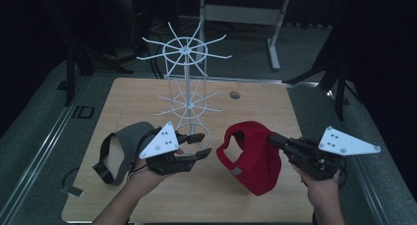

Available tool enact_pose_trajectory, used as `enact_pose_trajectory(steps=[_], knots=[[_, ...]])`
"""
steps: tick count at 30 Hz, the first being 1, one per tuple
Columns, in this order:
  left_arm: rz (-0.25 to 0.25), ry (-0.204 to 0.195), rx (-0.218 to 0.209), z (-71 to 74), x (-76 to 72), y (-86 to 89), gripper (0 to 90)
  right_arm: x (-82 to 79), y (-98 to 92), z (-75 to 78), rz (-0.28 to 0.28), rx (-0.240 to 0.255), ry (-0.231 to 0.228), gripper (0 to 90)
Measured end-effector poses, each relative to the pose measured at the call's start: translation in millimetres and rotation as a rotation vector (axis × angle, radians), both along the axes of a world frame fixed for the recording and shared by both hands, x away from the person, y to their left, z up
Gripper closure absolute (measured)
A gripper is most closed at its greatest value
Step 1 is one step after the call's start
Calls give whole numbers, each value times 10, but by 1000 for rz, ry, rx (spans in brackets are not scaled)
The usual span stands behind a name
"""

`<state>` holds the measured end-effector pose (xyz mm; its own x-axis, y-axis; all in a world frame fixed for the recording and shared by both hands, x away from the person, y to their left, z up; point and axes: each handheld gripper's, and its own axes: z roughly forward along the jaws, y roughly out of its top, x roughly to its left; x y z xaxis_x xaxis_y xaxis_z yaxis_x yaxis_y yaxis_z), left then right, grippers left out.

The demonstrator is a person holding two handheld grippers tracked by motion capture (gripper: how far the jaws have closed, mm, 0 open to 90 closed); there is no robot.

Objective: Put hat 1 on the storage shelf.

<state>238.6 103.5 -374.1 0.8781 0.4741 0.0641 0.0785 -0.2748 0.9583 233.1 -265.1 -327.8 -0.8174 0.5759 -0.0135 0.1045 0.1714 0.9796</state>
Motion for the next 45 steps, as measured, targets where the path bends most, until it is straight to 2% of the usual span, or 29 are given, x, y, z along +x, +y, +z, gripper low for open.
enact_pose_trajectory(steps=[7, 11, 13, 15, 18, 20, 24, 33, 40, 45], knots=[[32, 37, -19, -300, -32, 186, 552, 87, -133, 122, -65, 29, -13, 887], [51, 69, -21, -519, -42, 290, 488, 152, -171, 219, -92, 47, -18, 888], [63, 69, -4, -628, -53, 323, 483, 189, -180, 266, -103, 52, -22, 887], [62, 90, 13, -751, -64, 353, 483, 226, -186, 311, -111, 61, -24, 887], [64, 122, 7, -893, -75, 402, 482, 280, -188, 375, -121, 74, -33, 887], [79, 126, 14, -971, -89, 438, 482, 312, -188, 416, -129, 80, -39, 887], [101, 131, 16, -1078, -104, 508, 482, 383, -199, 496, -144, 100, -49, 887], [157, 180, 17, -1335, -157, 702, 481, 594, -153, 759, -178, 120, -78, 887], [200, 215, -19, -1444, -172, 856, 477, 779, -51, 990, -195, 124, -94, 887], [209, 228, -18, -1502, -196, 890, 462, 924, 36, 1070, -204, 115, -82, 887]])
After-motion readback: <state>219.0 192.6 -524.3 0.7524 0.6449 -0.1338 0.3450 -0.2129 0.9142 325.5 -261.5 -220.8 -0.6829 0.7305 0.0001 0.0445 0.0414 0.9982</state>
